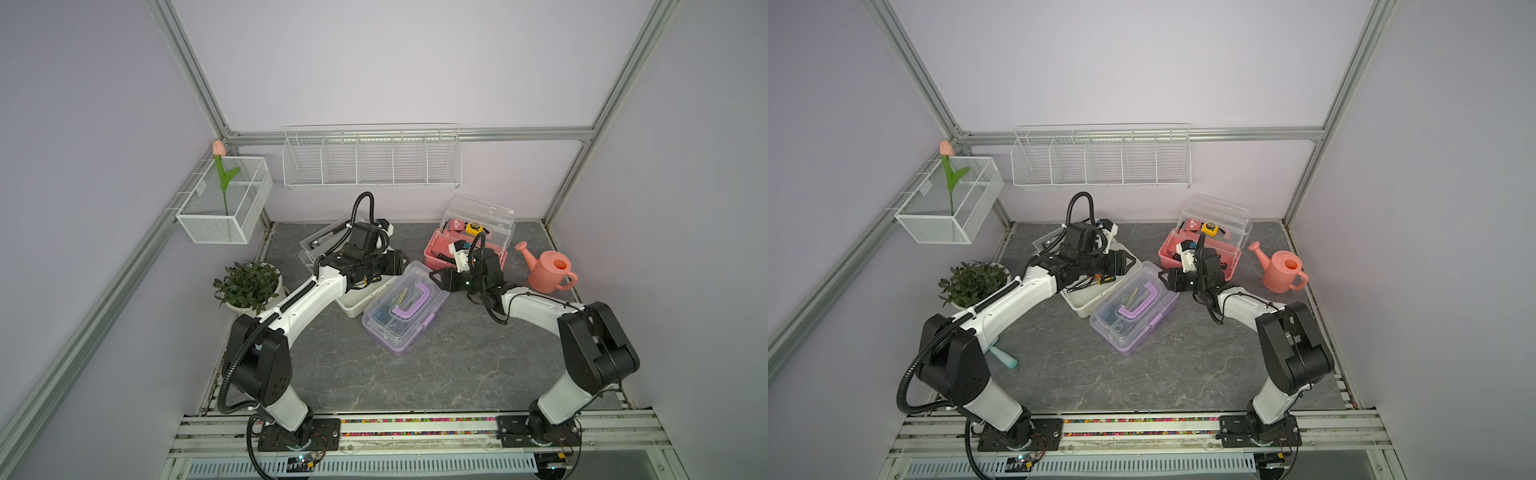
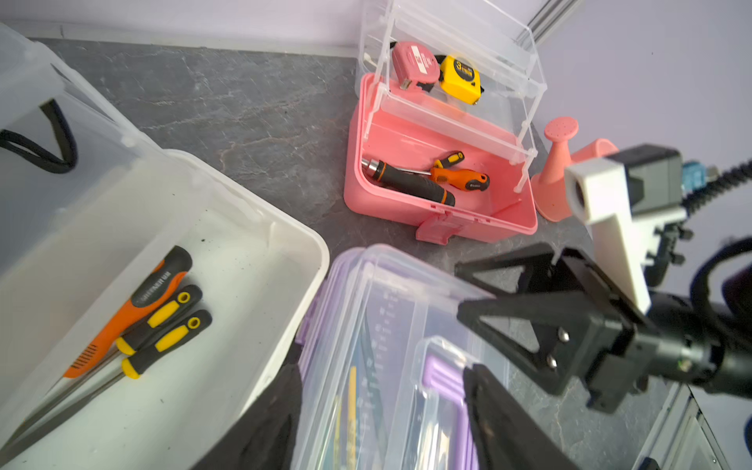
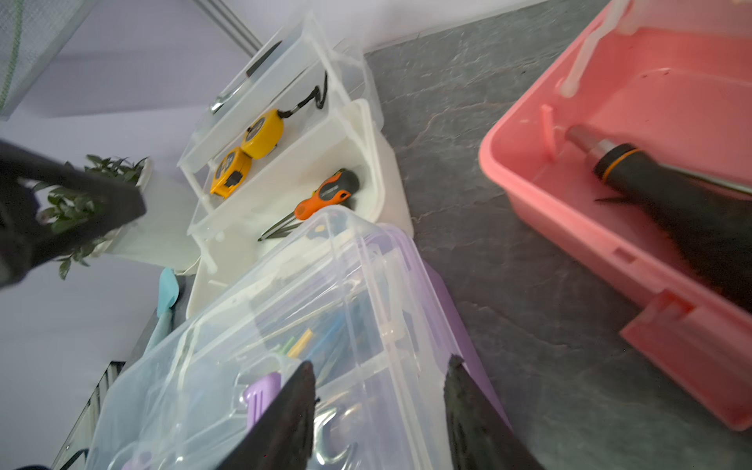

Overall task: Close toolboxes
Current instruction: Adjust the toolbox at the center of the board, then fasten the toolbox latch on the toolbox.

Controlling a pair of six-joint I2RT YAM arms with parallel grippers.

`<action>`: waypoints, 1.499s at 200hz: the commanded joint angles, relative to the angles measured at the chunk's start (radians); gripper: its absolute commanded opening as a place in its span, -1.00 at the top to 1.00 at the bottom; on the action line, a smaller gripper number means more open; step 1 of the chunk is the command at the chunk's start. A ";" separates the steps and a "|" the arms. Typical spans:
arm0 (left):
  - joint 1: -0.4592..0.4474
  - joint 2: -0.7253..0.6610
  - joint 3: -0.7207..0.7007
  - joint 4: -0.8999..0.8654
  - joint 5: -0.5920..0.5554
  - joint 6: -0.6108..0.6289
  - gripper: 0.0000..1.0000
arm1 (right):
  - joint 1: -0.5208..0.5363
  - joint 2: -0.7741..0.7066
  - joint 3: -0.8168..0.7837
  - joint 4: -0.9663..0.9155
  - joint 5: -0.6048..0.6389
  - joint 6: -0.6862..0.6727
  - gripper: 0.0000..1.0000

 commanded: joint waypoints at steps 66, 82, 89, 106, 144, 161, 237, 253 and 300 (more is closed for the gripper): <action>0.000 -0.011 -0.106 0.024 0.039 -0.051 -0.37 | 0.142 -0.425 -0.363 -0.006 0.346 -0.166 -0.23; 0.000 -0.004 -0.118 0.030 0.056 -0.062 -0.37 | 0.215 -0.465 -0.424 0.018 0.423 -0.209 -0.24; 0.000 -0.003 -0.121 0.032 0.063 -0.064 -0.37 | 0.242 -0.474 -0.449 0.039 0.437 -0.225 -0.24; 0.000 0.003 -0.132 0.038 0.068 -0.064 -0.37 | 0.302 -0.475 -0.530 0.159 0.464 -0.248 -0.25; -0.001 0.015 -0.153 0.047 0.078 -0.066 -0.37 | 0.414 -0.370 -0.631 0.447 0.549 -0.275 -0.33; -0.002 0.013 -0.164 0.055 0.080 -0.070 -0.37 | 0.463 -0.274 -0.620 0.545 0.577 -0.300 -0.34; -0.002 -0.015 -0.186 0.045 0.078 -0.062 -0.37 | 0.593 0.192 -0.599 1.156 0.734 -0.443 -0.54; -0.002 -0.019 -0.190 0.039 0.074 -0.058 -0.37 | 0.592 0.199 -0.595 1.155 0.761 -0.463 -0.56; -0.002 -0.020 -0.190 0.026 0.070 -0.053 -0.37 | 0.538 0.173 -0.629 1.156 0.737 -0.460 -0.57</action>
